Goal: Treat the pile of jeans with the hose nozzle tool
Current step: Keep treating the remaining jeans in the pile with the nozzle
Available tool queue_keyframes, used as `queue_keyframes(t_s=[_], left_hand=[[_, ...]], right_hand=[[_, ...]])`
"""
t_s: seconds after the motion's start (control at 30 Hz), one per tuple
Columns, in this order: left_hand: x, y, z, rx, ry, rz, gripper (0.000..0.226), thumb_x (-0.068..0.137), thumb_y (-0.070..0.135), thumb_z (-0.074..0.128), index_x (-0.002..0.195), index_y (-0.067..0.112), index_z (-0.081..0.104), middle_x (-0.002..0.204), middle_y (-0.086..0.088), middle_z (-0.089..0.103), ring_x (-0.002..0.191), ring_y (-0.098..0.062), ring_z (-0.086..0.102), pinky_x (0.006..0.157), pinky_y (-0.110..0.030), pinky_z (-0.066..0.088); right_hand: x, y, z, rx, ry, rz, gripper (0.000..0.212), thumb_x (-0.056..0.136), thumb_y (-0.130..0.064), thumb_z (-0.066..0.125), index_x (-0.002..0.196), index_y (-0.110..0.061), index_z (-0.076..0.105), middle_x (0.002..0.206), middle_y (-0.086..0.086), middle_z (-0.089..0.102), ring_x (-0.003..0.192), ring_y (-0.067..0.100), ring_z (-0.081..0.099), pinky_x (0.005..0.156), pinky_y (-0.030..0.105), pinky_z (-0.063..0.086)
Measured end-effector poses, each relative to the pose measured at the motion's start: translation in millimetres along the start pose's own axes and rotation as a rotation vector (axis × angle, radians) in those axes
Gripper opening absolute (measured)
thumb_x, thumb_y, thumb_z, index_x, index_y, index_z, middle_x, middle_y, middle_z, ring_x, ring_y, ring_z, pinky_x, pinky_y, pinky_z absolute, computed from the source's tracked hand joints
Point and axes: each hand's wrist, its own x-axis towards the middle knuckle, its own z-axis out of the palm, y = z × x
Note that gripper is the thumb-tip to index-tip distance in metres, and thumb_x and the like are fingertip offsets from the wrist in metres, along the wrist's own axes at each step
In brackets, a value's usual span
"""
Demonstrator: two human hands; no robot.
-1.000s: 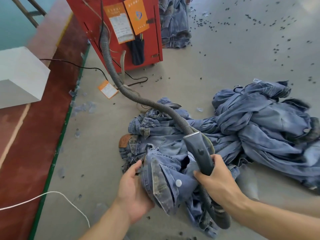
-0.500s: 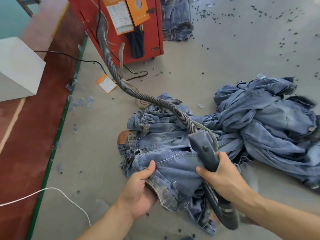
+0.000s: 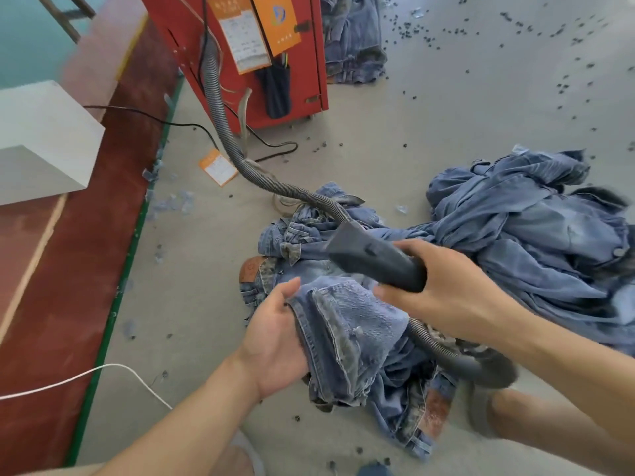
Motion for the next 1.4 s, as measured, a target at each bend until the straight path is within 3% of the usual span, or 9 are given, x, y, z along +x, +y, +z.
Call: queue_keyframes(t_s=[0.13, 0.3, 0.43, 0.63, 0.77, 1.03, 1.27, 1.33, 1.4], left_hand=[[-5, 11, 18, -0.045, -0.054, 0.107, 0.066, 0.084, 0.016, 0.039, 0.144, -0.010, 0.051, 0.149, -0.032, 0.049, 0.136, -0.046, 0.052, 0.113, -0.055, 0.044], [-1, -1, 38, 0.219, 0.096, 0.157, 0.034, 0.089, -0.004, 0.057, 0.119, -0.014, 0.068, 0.122, -0.033, 0.068, 0.100, -0.038, 0.074, 0.088, -0.045, 0.062], [3, -6, 38, 0.266, 0.287, 0.155, 0.032, 0.092, 0.001, 0.069, 0.122, -0.010, 0.069, 0.120, -0.029, 0.070, 0.106, -0.040, 0.071, 0.094, -0.048, 0.060], [-3, 18, 32, 0.253, 0.238, 0.126, 0.027, 0.104, 0.017, 0.057, 0.116, -0.002, 0.072, 0.119, -0.020, 0.074, 0.106, -0.032, 0.074, 0.085, -0.040, 0.063], [-4, 23, 22, 0.138, 0.256, 0.093, 0.042, 0.107, 0.035, 0.051, 0.111, 0.004, 0.079, 0.125, -0.017, 0.073, 0.111, -0.031, 0.073, 0.085, -0.039, 0.062], [-2, 37, 22, -0.029, 0.064, 0.191, 0.066, 0.106, 0.050, 0.036, 0.141, -0.002, 0.058, 0.141, -0.021, 0.059, 0.124, -0.035, 0.063, 0.106, -0.045, 0.050], [7, 16, 28, 0.341, 0.074, 0.278, 0.051, 0.082, -0.017, 0.034, 0.126, -0.013, 0.059, 0.126, -0.029, 0.065, 0.119, -0.042, 0.063, 0.105, -0.054, 0.052], [10, 12, 29, 0.492, 0.181, 0.284, 0.048, 0.083, -0.020, 0.034, 0.123, -0.012, 0.058, 0.129, -0.038, 0.060, 0.121, -0.051, 0.060, 0.107, -0.064, 0.046], [8, 9, 29, 0.722, 0.305, 0.257, 0.031, 0.087, -0.013, 0.040, 0.111, -0.006, 0.059, 0.111, -0.034, 0.066, 0.098, -0.039, 0.068, 0.096, -0.051, 0.054]], right_hand=[[1, -18, -15, 0.121, 0.062, 0.044, 0.043, 0.070, -0.062, 0.086, 0.076, -0.030, 0.057, 0.057, -0.007, 0.059, 0.046, 0.003, 0.046, 0.046, 0.016, 0.035], [-4, -36, 21, -0.085, -0.021, 0.115, 0.066, 0.054, -0.078, 0.083, 0.094, -0.037, 0.050, 0.081, -0.015, 0.062, 0.067, -0.002, 0.057, 0.052, 0.020, 0.038], [13, -30, 27, -0.112, 0.022, 0.108, 0.036, 0.072, -0.044, 0.081, 0.087, -0.033, 0.049, 0.077, -0.009, 0.061, 0.058, 0.003, 0.055, 0.044, 0.015, 0.035], [31, -19, 10, -0.012, 0.040, 0.223, 0.024, 0.078, -0.017, 0.077, 0.092, -0.014, 0.058, 0.073, 0.013, 0.068, 0.057, 0.026, 0.061, 0.053, 0.039, 0.051], [26, -28, 6, 0.053, 0.083, 0.154, 0.027, 0.088, -0.041, 0.075, 0.098, -0.021, 0.059, 0.073, 0.004, 0.072, 0.060, 0.021, 0.068, 0.062, 0.048, 0.058], [-13, -52, -37, -0.210, -0.087, -0.065, 0.042, 0.072, -0.087, 0.045, 0.096, -0.052, 0.045, 0.073, -0.025, 0.067, 0.052, 0.002, 0.062, 0.054, 0.014, 0.047], [20, -45, -22, -0.281, -0.047, 0.011, 0.037, 0.093, -0.064, 0.052, 0.088, -0.028, 0.056, 0.058, -0.004, 0.065, 0.047, 0.006, 0.062, 0.046, 0.023, 0.045], [27, -46, -25, -0.190, -0.021, 0.031, 0.033, 0.098, -0.057, 0.056, 0.088, -0.025, 0.058, 0.061, -0.001, 0.067, 0.044, 0.008, 0.063, 0.042, 0.022, 0.046], [26, -46, -31, -0.063, -0.028, 0.044, 0.031, 0.099, -0.053, 0.058, 0.088, -0.023, 0.060, 0.065, 0.004, 0.069, 0.046, 0.014, 0.065, 0.043, 0.022, 0.050]])
